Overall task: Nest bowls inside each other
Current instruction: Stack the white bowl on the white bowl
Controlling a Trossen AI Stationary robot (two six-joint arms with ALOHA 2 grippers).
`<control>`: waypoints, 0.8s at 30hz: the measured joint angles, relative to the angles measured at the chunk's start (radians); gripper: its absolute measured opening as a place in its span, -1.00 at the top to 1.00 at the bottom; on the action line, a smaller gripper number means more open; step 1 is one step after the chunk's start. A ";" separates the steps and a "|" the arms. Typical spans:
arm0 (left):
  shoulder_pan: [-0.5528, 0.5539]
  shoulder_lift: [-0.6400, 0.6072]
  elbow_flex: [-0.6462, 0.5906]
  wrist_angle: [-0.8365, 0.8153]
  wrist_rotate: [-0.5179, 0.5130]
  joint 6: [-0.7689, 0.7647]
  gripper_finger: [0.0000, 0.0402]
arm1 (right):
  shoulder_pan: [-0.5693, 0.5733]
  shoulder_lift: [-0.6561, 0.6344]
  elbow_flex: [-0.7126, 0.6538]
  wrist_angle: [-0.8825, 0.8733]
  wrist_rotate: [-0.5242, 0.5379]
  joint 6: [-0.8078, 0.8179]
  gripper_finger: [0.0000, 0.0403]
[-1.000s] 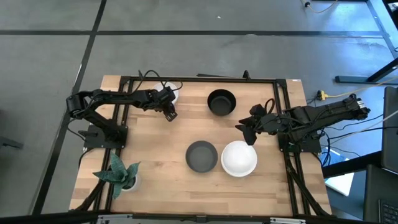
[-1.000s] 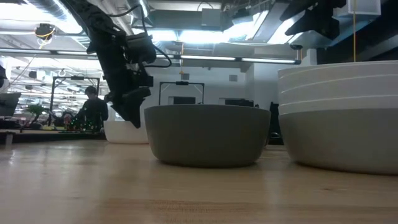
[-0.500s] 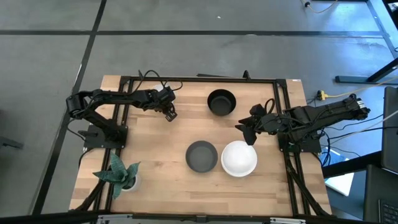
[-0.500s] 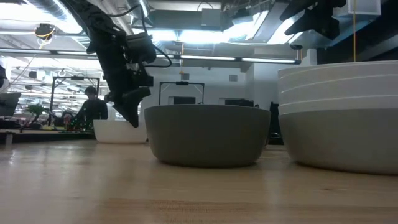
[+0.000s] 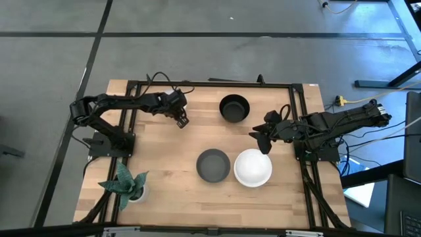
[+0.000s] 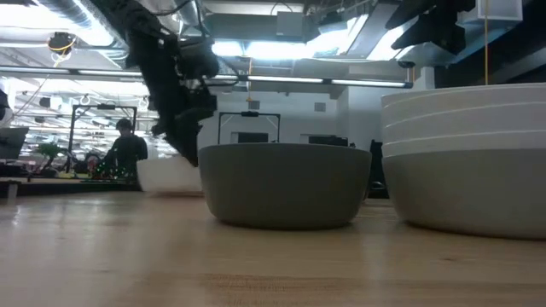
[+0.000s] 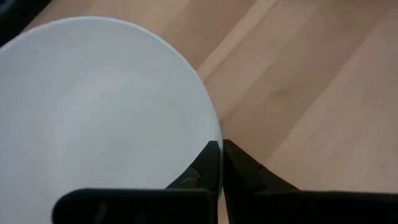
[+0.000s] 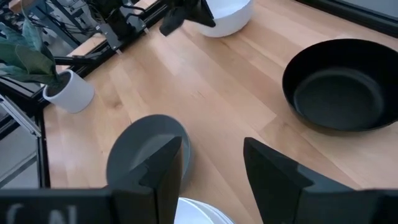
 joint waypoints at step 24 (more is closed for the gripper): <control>-0.400 -0.002 0.471 -0.053 0.204 0.049 1.00 | 0.000 -0.016 0.000 -0.204 0.094 -0.026 0.15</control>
